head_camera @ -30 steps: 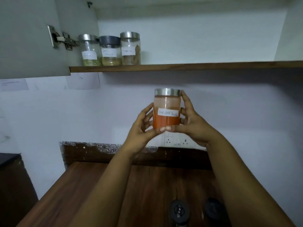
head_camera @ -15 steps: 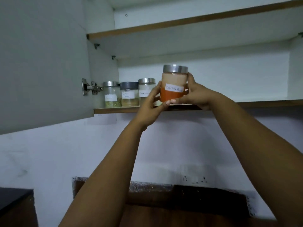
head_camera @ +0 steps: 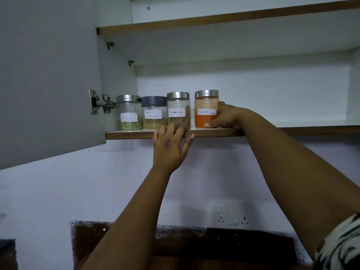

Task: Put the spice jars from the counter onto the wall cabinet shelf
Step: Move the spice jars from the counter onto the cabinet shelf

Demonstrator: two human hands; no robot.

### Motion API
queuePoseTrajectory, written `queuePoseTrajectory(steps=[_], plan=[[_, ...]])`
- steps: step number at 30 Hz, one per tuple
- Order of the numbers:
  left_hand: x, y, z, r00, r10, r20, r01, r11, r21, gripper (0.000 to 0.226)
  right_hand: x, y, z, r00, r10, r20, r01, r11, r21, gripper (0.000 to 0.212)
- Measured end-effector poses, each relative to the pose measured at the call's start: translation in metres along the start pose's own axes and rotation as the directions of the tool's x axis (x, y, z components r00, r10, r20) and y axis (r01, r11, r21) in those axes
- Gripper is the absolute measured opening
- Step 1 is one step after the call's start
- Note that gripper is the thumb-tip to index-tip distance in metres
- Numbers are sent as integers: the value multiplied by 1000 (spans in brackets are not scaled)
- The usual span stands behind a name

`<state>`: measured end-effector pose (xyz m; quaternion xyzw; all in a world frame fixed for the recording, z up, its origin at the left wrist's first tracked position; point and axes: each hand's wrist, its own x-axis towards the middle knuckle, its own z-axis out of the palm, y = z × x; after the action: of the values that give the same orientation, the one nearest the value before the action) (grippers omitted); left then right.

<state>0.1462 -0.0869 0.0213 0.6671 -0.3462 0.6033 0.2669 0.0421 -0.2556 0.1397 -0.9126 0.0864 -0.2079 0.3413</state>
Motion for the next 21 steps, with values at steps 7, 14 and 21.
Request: queuePoseTrajectory(steps=[7, 14, 21], plan=[[-1, 4, 8, 994, -47, -97, 44, 999, -32, 43, 10, 5, 0, 999, 22, 39, -22, 1000, 15, 75], [-2, 7, 12, 990, -65, -129, 63, 998, -26, 47, 12, 5, 6, 1000, 31, 6, -31, 999, -15, 91], [-2, 7, 13, 990, -67, -121, 65, 998, -22, 49, 4, 0, 8, 1000, 18, 23, -17, 999, -29, 65]])
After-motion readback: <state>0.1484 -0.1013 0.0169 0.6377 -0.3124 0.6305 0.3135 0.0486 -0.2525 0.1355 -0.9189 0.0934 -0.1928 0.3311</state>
